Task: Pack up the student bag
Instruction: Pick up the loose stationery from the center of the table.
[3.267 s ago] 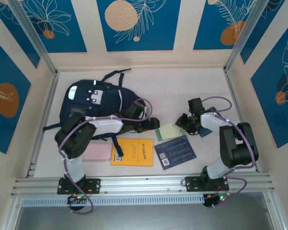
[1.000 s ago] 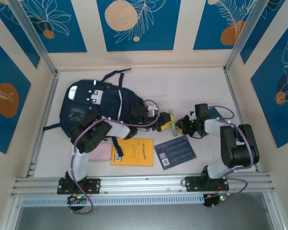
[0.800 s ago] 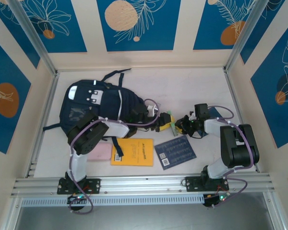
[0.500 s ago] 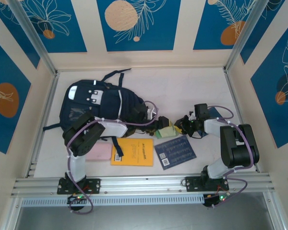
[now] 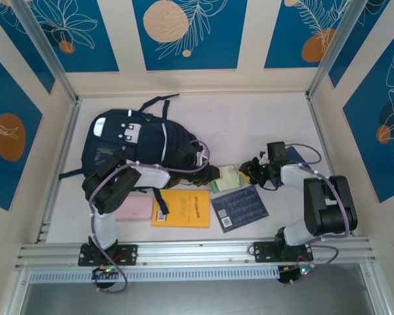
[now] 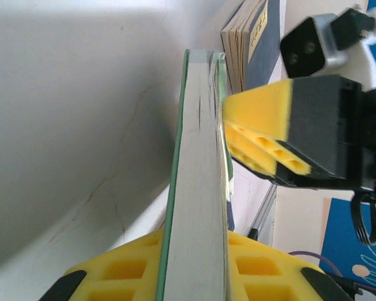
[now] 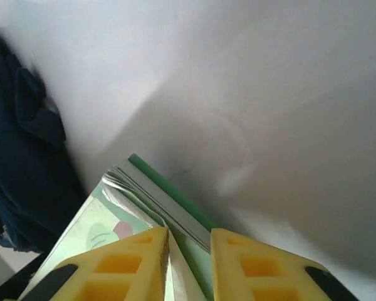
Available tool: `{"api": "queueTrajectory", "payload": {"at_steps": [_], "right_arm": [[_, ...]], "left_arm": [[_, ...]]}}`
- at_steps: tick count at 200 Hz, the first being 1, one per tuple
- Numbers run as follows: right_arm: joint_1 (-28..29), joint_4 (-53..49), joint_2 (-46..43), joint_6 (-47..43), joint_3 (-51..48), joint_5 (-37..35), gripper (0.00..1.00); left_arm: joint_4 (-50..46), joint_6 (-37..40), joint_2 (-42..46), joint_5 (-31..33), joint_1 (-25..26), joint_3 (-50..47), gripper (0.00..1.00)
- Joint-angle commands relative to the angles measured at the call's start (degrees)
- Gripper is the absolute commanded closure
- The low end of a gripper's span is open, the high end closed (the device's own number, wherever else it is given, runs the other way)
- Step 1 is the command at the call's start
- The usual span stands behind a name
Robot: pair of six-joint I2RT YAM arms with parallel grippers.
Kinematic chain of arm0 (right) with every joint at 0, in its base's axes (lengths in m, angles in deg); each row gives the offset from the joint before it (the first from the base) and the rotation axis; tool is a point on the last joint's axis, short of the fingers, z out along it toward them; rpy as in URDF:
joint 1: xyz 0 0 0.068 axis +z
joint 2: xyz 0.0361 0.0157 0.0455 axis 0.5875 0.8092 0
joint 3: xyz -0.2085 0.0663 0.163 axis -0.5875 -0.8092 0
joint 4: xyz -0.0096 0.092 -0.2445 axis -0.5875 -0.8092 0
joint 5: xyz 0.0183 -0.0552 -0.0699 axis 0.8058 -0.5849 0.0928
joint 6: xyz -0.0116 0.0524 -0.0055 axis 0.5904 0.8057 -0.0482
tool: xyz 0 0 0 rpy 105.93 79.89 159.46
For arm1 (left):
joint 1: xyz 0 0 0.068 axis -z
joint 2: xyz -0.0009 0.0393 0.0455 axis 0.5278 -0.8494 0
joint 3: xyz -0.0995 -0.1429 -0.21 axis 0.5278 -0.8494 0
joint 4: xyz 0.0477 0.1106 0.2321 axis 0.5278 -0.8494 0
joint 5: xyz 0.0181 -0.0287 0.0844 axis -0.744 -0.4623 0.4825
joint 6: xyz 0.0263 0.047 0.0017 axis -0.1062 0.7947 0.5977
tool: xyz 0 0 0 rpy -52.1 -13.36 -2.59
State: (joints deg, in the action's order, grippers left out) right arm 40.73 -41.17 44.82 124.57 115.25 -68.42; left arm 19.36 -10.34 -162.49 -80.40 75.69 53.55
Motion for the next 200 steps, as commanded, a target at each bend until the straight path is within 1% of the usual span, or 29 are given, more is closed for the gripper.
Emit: {"api": "queueTrajectory", "payload": {"at_steps": [1,10,21,41,50,57,62,74,86,99,127,153,166,178,200], "right_arm": [[0.93,-5.56,-6.84,-2.74,0.55,-2.86,0.63],[1.36,-7.05,-9.94,-3.43,0.92,-3.64,0.57],[2.16,-8.09,-13.20,-4.54,1.17,-3.67,0.48],[4.21,-9.38,-19.77,-6.67,1.91,-2.73,0.35],[4.80,-8.21,-22.45,-7.17,1.68,-0.61,0.28],[4.91,-6.12,-24.06,-7.08,0.98,2.55,0.24],[4.82,-4.23,-25.00,-6.73,0.51,5.39,0.22],[4.87,-0.49,-26.07,-6.05,0.16,11.90,0.20],[5.54,2.09,-26.33,-5.56,0.80,17.84,0.19],[6.97,3.53,-26.53,-5.27,1.72,21.89,0.19],[10.91,7.50,-27.72,-3.37,1.74,26.19,0.21],[13.21,13.96,-29.41,0.39,-0.74,30.40,0.23],[14.09,16.48,-30.20,2.39,-1.80,32.13,0.27],[15.19,16.64,-31.22,3.09,-2.30,32.51,0.32],[16.48,16.39,-33.29,4.05,-3.31,32.34,0.44]], "left_arm": [[3.57,1.20,4.63,-1.84,-1.56,-1.14,0.96],[4.22,1.57,6.08,-2.68,-2.14,-1.80,1.00],[4.81,2.07,8.34,-4.00,-2.94,-2.51,1.00],[3.65,3.93,13.98,-5.88,-4.01,-4.08,1.00],[2.22,4.99,16.79,-6.96,-4.31,-4.53,1.00],[1.00,6.00,19.01,-8.44,-4.43,-4.52,1.00],[0.34,6.71,20.40,-9.98,-4.53,-4.41,1.00],[-2.04,8.38,23.88,-13.83,-4.61,-3.54,0.96],[-6.42,11.15,27.28,-16.11,-4.58,-2.65,0.97],[-12.79,14.84,30.91,-16.94,-4.55,-1.82,0.98],[-21.84,19.67,35.95,-19.03,-4.62,-1.27,1.00],[-28.38,23.57,39.30,-19.79,-4.59,-1.54,1.00],[-32.51,26.06,40.35,-19.22,-4.62,-1.23,1.00],[-35.77,28.28,41.03,-18.39,-4.59,-0.83,1.00],[-37.30,29.27,41.34,-17.83,-4.64,-0.52,1.00]]}}
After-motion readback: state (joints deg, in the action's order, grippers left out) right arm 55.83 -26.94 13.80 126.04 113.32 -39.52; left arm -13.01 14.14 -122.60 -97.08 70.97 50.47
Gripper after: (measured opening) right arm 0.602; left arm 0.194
